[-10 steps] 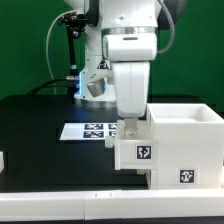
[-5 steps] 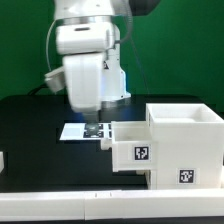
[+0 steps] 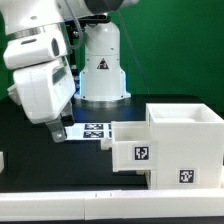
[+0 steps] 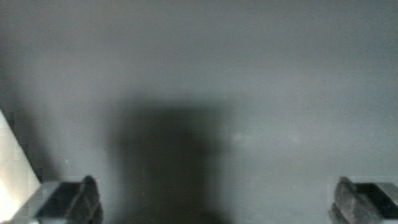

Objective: Assemble drawer

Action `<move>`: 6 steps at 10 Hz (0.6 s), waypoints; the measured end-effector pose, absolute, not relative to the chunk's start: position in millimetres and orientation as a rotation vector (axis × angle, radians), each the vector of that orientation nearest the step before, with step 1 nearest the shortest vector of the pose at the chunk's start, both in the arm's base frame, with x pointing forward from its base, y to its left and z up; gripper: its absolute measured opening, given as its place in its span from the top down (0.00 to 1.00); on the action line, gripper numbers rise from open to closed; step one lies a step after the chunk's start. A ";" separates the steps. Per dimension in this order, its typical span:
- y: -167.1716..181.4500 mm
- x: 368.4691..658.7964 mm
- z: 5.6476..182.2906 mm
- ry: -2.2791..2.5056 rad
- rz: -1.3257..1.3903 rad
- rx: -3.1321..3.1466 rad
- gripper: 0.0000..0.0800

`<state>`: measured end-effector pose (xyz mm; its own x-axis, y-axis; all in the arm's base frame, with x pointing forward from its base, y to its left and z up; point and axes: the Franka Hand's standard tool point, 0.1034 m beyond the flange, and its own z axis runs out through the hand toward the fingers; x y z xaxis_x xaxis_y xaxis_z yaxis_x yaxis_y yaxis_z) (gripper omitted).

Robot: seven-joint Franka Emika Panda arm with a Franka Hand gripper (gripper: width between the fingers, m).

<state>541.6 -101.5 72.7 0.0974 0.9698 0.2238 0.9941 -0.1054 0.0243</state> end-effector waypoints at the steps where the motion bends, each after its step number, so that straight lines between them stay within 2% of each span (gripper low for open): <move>1: -98.2 542.0 70.2 -1.981 -0.276 -2.247 0.19; 2: -72.5 543.4 58.9 -1.941 -0.293 -2.269 0.19; 3: -56.0 544.5 55.7 -1.938 -0.296 -2.248 0.19; 6: -45.6 542.8 53.5 -1.925 -0.297 -2.242 0.19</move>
Offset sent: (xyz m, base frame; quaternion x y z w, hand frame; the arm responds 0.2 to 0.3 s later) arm 0.0016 0.0579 -0.0119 0.0072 0.0427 0.0201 0.9989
